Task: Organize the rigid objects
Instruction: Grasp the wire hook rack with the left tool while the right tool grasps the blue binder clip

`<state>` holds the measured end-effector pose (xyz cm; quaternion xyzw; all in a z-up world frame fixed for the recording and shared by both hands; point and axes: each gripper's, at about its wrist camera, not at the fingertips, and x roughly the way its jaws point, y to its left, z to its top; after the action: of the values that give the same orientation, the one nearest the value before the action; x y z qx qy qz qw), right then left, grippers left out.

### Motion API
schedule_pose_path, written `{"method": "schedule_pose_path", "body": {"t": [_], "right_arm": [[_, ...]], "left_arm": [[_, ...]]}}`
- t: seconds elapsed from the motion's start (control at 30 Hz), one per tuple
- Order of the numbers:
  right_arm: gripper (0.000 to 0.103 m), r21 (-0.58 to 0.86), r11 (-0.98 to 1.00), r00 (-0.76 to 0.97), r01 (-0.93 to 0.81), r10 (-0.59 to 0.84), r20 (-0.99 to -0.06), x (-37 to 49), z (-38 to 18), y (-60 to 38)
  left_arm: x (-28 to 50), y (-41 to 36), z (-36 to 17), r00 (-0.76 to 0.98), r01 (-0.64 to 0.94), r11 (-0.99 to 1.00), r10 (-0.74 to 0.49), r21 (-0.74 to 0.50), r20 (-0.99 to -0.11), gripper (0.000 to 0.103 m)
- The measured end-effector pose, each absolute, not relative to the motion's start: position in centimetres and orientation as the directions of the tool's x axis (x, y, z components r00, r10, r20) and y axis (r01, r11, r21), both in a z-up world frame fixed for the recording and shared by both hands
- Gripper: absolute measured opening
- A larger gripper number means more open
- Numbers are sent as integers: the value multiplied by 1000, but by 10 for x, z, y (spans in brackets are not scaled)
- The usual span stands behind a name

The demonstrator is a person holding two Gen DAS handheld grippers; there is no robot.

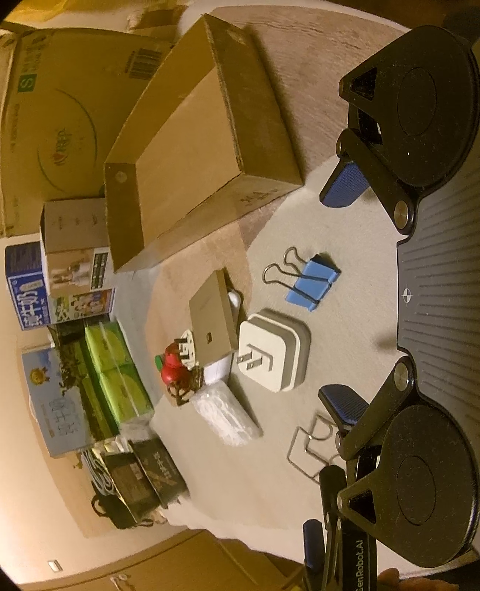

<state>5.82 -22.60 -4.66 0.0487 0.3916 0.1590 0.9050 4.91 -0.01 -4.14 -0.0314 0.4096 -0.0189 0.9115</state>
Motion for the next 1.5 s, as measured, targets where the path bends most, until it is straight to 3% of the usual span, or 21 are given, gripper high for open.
{"method": "schedule_pose_path", "body": {"t": [0.27, 0.37, 0.4, 0.63, 1.07, 1.13, 1.4, 1.5], "right_arm": [[82, 228, 947, 635, -224, 320, -703, 70, -57, -226], [77, 231, 947, 626, -224, 321, -711, 73, -60, -221], [75, 234, 946, 620, -223, 323, -715, 75, -62, -220], [54, 232, 948, 602, -217, 316, -733, 82, -72, -212], [53, 206, 967, 634, -147, 252, -731, 99, -72, -204], [49, 178, 971, 644, -158, 238, -727, 99, -74, -202], [45, 71, 930, 606, -361, 292, -740, 87, -75, -204], [46, 3, 927, 615, -376, 252, -748, 77, -75, -210]], "left_arm": [[73, -11, -54, 659, 59, 996, -88, -65, -747, 73], [80, -13, -59, 647, 73, 995, -101, -70, -756, 60], [81, -13, -60, 643, 75, 994, -104, -73, -759, 49], [81, -6, -61, 651, 62, 993, -115, -98, -751, 49], [81, 2, -60, 656, 45, 992, -116, -114, -746, 49], [81, 2, -60, 655, 45, 992, -116, -115, -746, 49], [77, 2, -58, 657, 46, 991, -123, -122, -744, 49], [77, 1, -57, 657, 44, 991, -122, -124, -744, 49]]}}
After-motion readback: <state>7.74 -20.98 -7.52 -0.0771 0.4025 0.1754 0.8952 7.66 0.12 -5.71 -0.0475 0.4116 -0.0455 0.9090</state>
